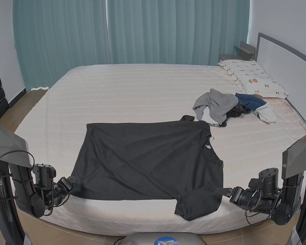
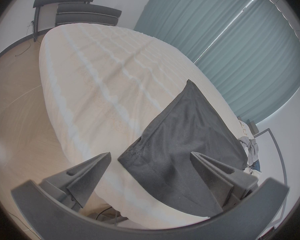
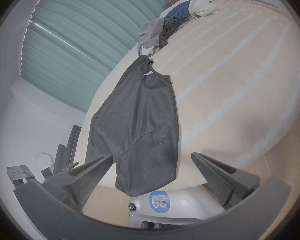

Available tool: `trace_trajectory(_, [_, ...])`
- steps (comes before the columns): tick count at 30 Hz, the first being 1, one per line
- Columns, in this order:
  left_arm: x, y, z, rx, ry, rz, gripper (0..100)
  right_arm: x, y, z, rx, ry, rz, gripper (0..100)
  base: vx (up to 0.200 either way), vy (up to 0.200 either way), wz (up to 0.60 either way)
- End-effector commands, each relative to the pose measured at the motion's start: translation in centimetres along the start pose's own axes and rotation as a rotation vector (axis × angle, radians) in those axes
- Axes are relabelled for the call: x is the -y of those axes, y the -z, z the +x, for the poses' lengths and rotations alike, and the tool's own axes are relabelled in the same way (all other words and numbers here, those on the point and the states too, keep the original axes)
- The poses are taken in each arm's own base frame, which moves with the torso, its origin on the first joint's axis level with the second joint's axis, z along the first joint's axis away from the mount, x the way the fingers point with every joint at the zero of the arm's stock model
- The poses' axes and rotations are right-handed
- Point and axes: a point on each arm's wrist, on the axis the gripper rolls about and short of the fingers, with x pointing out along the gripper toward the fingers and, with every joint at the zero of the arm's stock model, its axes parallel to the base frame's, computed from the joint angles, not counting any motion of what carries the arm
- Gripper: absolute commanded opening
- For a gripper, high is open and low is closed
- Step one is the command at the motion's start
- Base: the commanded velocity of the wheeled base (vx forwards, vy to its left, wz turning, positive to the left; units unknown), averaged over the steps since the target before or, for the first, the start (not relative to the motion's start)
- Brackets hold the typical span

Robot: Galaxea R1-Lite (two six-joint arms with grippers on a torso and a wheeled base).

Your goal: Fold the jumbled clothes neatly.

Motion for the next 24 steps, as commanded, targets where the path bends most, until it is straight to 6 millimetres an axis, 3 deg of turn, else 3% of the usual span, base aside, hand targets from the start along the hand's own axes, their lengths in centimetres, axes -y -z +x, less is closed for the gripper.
trace_trajectory(1, [-0.4, 0.3, 0.5, -0.015, -0.019, -0.001, 100, -0.1, -0.1, 0.0, 0.01, -0.01, -0.002, 100, 0.0, 0.0, 0.0])
trace_trajectory(8, [-0.6, 0.5, 2.4, -0.019, -0.028, 0.001, 100, -0.1, -0.1, 0.0, 0.009, -0.009, -0.005, 100, 0.0, 0.0, 0.0])
trace_trajectory(9, [-0.6, 0.4, 2.3, -0.017, -0.027, 0.001, 0, -0.1, -0.1, 0.0, 0.008, -0.008, -0.006, 100, 0.0, 0.0, 0.0])
trace_trajectory(15, [-1.0, 0.2, 1.1, -0.01, -0.042, -0.01, 0, 1.0, 0.6, 1.6, -0.025, 0.038, -0.006, 100, 0.0, 0.0, 0.0])
trace_trajectory(24, [-1.2, -0.3, -0.4, 0.008, -0.034, -0.023, 0, 0.6, -0.1, 3.8, 0.025, 0.014, -0.011, 100, 0.0, 0.0, 0.0])
